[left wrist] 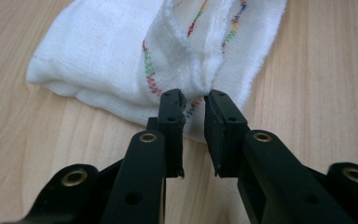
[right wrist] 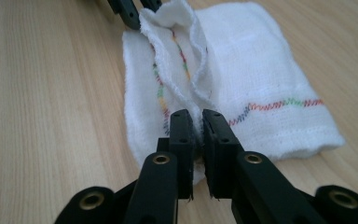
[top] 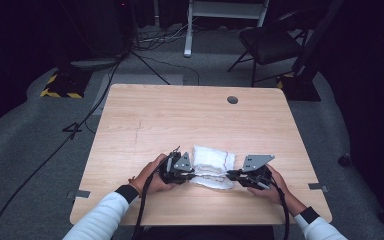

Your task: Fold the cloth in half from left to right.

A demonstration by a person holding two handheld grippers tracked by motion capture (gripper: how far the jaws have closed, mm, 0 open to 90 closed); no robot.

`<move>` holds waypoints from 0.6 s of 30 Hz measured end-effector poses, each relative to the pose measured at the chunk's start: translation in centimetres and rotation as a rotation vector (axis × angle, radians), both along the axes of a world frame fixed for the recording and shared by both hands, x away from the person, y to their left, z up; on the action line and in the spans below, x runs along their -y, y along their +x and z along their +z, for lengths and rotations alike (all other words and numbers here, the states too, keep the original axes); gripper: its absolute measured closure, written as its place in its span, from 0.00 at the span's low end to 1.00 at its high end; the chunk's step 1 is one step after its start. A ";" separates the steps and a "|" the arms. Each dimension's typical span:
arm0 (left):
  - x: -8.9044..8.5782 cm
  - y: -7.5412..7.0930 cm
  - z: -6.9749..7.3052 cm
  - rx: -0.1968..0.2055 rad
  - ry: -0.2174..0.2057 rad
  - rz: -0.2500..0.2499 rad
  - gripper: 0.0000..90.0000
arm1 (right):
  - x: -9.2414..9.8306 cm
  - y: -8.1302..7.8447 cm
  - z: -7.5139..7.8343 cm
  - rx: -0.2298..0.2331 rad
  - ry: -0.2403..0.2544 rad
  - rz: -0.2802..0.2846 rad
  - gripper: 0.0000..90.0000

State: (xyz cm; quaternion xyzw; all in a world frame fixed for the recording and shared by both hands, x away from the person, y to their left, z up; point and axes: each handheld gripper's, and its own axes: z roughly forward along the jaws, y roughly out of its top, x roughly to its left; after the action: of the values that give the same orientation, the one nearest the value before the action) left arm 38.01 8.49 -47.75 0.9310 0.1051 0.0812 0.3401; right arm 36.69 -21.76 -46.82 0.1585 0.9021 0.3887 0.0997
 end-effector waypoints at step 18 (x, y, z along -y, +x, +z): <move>0.7 0.8 1.4 0.017 -0.112 0.122 0.50 | 0.1 -0.1 1.2 0.064 0.015 -0.134 0.57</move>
State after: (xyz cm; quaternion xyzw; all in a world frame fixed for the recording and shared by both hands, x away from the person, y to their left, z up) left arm 38.77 7.78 -46.32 0.9016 0.1631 0.1039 0.3869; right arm 36.58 -21.83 -45.59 0.2070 0.8828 0.3929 0.1531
